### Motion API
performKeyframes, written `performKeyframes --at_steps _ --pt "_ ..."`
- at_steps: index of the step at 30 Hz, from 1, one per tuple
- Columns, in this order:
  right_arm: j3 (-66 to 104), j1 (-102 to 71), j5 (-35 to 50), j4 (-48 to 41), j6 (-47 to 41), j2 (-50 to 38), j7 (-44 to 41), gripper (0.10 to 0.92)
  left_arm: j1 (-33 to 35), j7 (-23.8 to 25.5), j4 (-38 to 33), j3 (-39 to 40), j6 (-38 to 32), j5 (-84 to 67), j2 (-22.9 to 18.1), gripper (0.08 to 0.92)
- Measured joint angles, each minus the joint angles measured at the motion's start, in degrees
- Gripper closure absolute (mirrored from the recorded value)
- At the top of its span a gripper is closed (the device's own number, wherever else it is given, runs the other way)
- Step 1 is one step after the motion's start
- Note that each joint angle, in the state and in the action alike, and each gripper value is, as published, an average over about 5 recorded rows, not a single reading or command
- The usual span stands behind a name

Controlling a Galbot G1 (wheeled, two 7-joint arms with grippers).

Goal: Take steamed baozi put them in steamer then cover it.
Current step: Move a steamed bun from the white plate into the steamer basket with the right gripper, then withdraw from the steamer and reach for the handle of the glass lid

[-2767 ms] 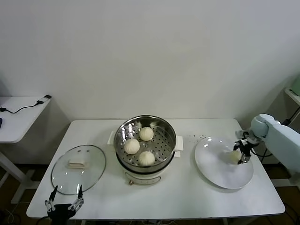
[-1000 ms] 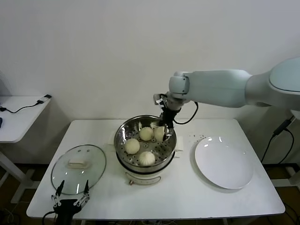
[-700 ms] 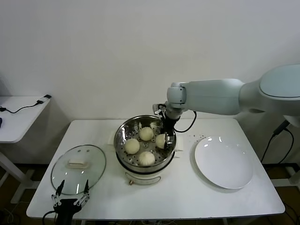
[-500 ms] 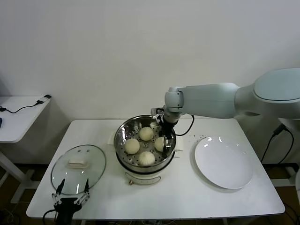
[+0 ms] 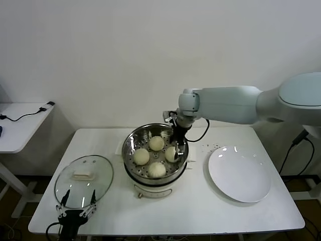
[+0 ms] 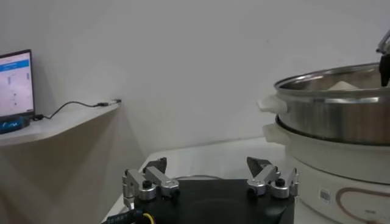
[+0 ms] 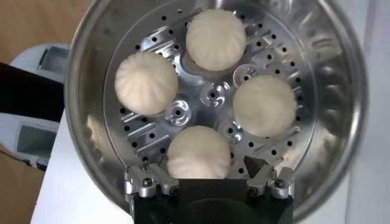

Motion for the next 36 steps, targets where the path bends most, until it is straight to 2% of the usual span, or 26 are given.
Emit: performKeyframes --at_steps 11,19,28,36 --pt "4.2 2.4 1.6 3.9 3.0 -9.4 1.2 0.203 0.3 0.0 -0.7 0.5 0.2 1.2 -0.3 0.177" --pt "12.0 -1.9 4.5 9.7 10.1 -22.2 10.8 0.203 0.1 0.1 -0.7 -0.5 0.2 1.9 -0.4 0.177" --pt "35.3 -23.6 4.0 17.2 18.1 -36.0 23.9 0.203 -0.3 0.7 -1.0 -1.3 0.1 3.6 -0.8 0.177" --pt "65.5 -52.9 1.0 22.5 21.7 -39.6 30.7 0.203 -0.6 0.9 -1.8 -2.0 0.3 8.7 -1.3 0.177"
